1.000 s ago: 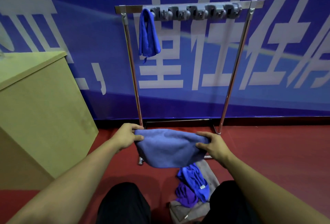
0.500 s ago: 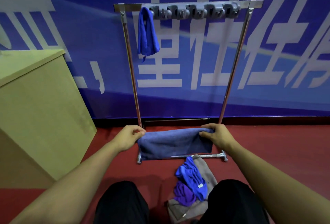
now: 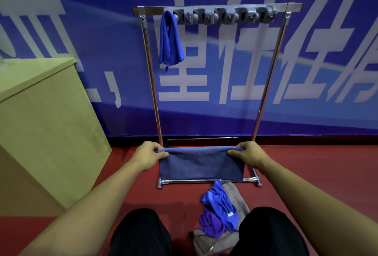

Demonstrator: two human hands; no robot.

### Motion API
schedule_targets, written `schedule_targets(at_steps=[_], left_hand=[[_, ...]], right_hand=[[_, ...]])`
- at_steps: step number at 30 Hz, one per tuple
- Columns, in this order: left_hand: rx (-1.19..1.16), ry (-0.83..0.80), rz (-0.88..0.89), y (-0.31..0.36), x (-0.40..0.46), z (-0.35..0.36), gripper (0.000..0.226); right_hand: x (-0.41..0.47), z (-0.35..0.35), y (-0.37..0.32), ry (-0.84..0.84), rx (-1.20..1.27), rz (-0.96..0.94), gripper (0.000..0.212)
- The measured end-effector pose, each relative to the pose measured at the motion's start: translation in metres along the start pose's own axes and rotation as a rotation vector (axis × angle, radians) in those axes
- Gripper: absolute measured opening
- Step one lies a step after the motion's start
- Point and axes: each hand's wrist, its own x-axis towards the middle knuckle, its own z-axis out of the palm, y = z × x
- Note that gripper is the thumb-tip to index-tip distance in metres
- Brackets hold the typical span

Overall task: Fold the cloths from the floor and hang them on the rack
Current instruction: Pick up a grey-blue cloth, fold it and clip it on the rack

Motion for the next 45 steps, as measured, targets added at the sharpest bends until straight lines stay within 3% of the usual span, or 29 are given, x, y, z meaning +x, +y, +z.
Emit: schedule_targets(at_steps=[6, 9, 17, 23, 26, 29, 36, 42, 45], left_hand=[[-0.370, 0.064, -0.115, 0.001, -0.003, 0.001, 0.014], [-0.513, 0.059, -0.135, 0.003, -0.007, 0.002, 0.013], [-0.379, 0.169, -0.035, 0.006, -0.008, 0.007, 0.029], [-0.497, 0.249, -0.149, 0.011, -0.012, 0.016, 0.029], [-0.660, 0.192, -0.182, 0.009, -0.023, 0.029, 0.026], [-0.639, 0.184, -0.135, -0.003, -0.031, 0.053, 0.016], [-0.616, 0.255, -0.093, -0.016, -0.043, 0.091, 0.020], [-0.586, 0.169, -0.059, -0.035, -0.040, 0.088, 0.063], [-0.647, 0.167, -0.019, -0.039, -0.043, 0.083, 0.061]], right_hand=[[-0.012, 0.000, -0.003, 0.015, 0.274, 0.003, 0.041], [-0.018, 0.003, -0.007, 0.056, 0.411, -0.028, 0.030], [-0.018, 0.009, -0.016, 0.203, 0.393, -0.052, 0.021], [-0.005, 0.016, -0.001, 0.204, 0.575, 0.070, 0.055], [-0.011, 0.027, 0.004, 0.253, 0.548, 0.048, 0.034], [-0.022, 0.044, 0.007, 0.294, 0.517, -0.004, 0.005], [-0.040, 0.076, 0.020, 0.257, 0.449, -0.003, 0.015], [-0.039, 0.063, 0.018, 0.209, 0.354, -0.042, 0.041], [-0.041, 0.053, 0.018, 0.218, 0.300, -0.083, 0.051]])
